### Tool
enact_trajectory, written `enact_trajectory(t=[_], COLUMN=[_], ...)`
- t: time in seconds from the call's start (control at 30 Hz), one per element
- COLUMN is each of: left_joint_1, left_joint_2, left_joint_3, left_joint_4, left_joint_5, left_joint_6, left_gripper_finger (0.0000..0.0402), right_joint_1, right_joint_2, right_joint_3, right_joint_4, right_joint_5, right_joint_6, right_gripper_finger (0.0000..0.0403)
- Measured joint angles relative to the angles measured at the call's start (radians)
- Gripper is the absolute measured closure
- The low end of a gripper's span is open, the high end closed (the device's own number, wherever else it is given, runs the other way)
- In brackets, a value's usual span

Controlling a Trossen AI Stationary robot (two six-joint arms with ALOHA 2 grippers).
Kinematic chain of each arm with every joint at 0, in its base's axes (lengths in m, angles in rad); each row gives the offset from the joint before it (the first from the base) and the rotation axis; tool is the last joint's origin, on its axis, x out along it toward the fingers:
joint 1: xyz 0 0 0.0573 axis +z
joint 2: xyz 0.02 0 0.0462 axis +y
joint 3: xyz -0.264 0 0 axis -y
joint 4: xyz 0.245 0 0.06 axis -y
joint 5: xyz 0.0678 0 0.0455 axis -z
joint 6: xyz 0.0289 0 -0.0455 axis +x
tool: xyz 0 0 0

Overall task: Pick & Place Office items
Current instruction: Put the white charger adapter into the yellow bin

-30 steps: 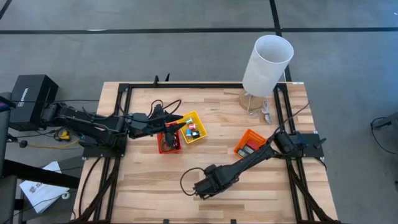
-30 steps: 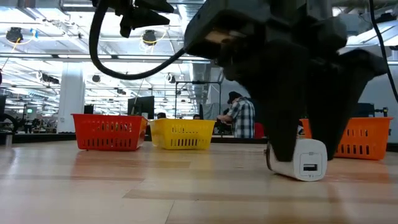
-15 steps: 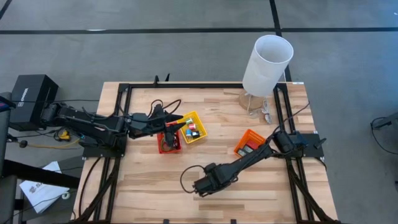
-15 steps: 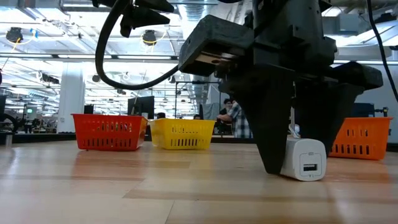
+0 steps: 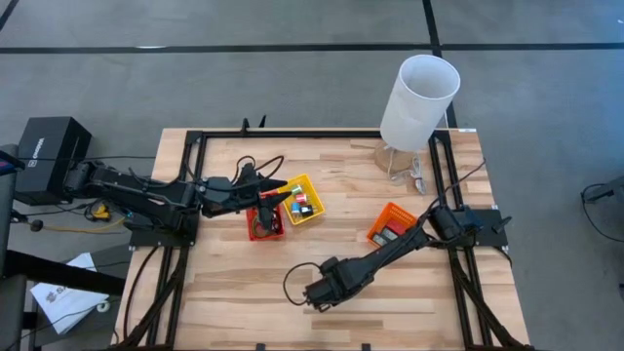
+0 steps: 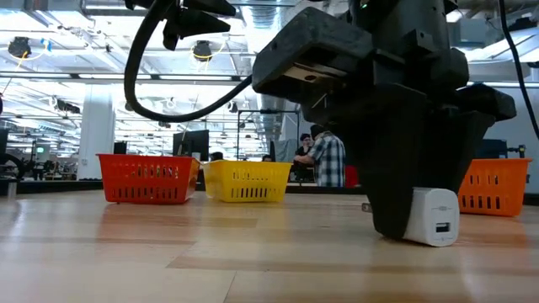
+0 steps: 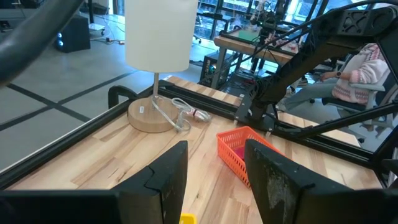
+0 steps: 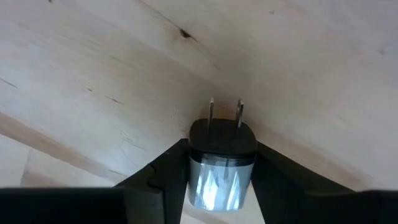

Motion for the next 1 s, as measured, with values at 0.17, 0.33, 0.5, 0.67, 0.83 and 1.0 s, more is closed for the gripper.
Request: enact_trajectory(t=[0.17,0.33,0.5,0.67,0.83,1.0], left_joint_1=[0.0,0.0,0.0,0.009,0.001,0.001], left_joint_2=[0.0,0.0,0.0,0.0,-0.04,-0.096], left_joint_3=[0.0,0.0,0.0,0.0,0.002,0.002], left_joint_4=[0.0,0.0,0.0,0.016,0.023,0.02], left_joint_5=[0.0,0.0,0.0,-0.001,-0.005,-0.005], left_joint_6=[0.0,0.0,0.0,0.069,0.087,0.122], left_gripper_finger=[0.0247,0.0247,0.0247,0.0247,0.0247,0.0247], right_joint_1=[-0.002,-0.003,-0.012,-0.022,-0.035,-0.054], right_joint_2=[0.0,0.0,-0.002,-0.009,-0.009,-0.009], right_joint_3=[0.0,0.0,0.0,0.001,0.042,0.148], right_joint_4=[0.003,0.004,0.004,-0.031,-0.182,-0.357], right_joint_5=[0.001,0.007,0.001,0.0,0.001,0.068], right_joint_6=[-0.006,-0.083,-0.153,-0.209,-0.274,-0.357], right_gripper_finger=[0.0253,0.0266,0.0266,0.0263,0.0275,0.0266])
